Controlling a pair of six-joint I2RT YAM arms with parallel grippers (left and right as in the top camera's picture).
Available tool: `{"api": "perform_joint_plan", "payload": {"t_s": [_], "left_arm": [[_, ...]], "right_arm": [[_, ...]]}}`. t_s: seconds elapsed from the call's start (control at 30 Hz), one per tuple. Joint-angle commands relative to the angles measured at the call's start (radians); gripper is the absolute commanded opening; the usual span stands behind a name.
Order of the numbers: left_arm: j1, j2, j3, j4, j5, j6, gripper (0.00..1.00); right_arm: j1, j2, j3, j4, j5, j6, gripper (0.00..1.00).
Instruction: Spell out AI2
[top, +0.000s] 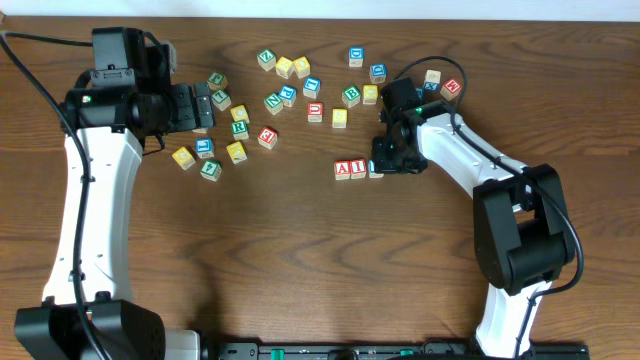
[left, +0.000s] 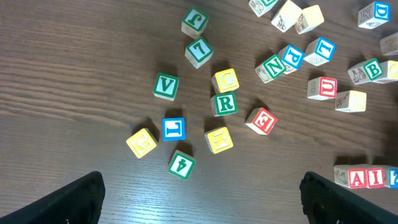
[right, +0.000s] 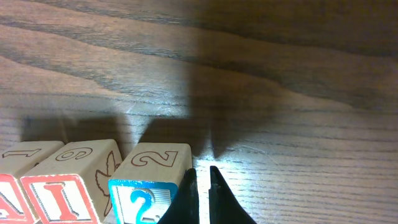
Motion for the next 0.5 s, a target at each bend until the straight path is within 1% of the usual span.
{"api": "perform_joint_plan", "payload": {"t_s": [0.0,0.47], "left_arm": [[0.001,0.000,-0.002,-0.001,-0.002,-0.001,0.99],[0.001,0.000,-0.002,-0.001,-0.002,-0.001,0.99]], "right_arm": [[0.019,0.009,-0.005,0.002,-0.008,-0.019,0.03],[0.053,0.009,-0.005,0.022,-0.014,0.008,0.02]]}}
